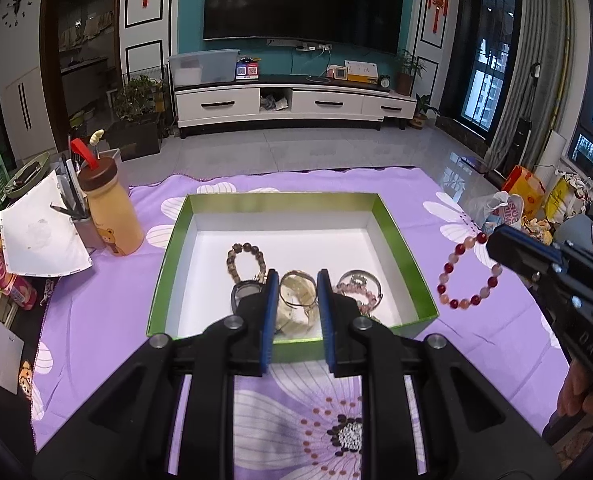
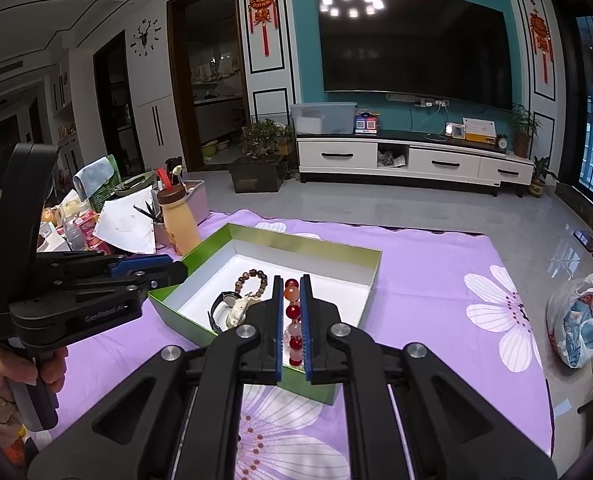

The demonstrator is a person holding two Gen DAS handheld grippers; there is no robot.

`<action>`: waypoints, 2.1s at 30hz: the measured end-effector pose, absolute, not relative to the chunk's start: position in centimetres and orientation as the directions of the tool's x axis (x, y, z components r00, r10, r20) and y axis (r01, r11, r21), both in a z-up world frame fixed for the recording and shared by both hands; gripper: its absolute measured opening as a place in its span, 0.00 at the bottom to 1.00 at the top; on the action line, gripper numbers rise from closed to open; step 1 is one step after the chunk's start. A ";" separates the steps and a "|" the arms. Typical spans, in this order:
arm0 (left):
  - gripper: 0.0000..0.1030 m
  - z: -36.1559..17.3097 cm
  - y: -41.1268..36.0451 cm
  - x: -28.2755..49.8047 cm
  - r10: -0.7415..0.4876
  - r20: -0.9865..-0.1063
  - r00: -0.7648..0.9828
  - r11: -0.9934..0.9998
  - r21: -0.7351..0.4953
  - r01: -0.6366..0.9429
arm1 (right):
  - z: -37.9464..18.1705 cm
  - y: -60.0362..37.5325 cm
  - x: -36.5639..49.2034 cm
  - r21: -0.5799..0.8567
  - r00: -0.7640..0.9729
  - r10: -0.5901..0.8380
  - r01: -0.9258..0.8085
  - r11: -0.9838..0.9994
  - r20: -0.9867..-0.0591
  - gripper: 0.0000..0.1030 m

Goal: Organize jewelry
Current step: 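Lift both held items and carry them over the green box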

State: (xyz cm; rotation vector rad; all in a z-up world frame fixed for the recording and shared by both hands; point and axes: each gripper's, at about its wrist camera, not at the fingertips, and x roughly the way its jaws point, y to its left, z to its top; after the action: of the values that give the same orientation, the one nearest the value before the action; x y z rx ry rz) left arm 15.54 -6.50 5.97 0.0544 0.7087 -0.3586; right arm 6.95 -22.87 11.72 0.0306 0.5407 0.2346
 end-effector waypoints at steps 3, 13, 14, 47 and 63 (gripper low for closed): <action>0.19 6.0 -6.8 16.3 -0.304 -0.645 0.702 0.938 -0.071 0.340 | 11.5 -22.8 7.7 0.100 0.828 0.236 -0.216 0.971 -0.509 0.07; 0.19 5.5 -7.8 18.7 -0.305 -0.651 0.695 0.939 -0.084 0.333 | 10.9 -22.8 9.9 0.117 0.817 0.247 -0.219 0.969 -0.520 0.07; 0.19 5.4 -7.9 18.9 -0.305 -0.652 0.694 0.939 -0.084 0.334 | 10.7 -22.8 10.2 0.120 0.815 0.249 -0.219 0.968 -0.523 0.07; 0.19 0.2 -10.8 25.6 -0.264 -0.724 0.638 0.944 -0.061 0.323 | 5.8 -22.3 17.0 0.159 0.756 0.268 -0.216 0.963 -0.597 0.07; 0.19 -1.9 -11.6 27.3 -0.235 -0.754 0.613 0.949 -0.040 0.314 | 4.2 -22.8 18.3 0.166 0.734 0.263 -0.204 0.965 -0.626 0.07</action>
State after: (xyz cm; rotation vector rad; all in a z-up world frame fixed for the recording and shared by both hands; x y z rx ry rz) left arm 27.32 -11.55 -1.91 0.0992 0.8539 -0.3171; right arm 18.33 -22.81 4.18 0.0882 0.7016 0.2572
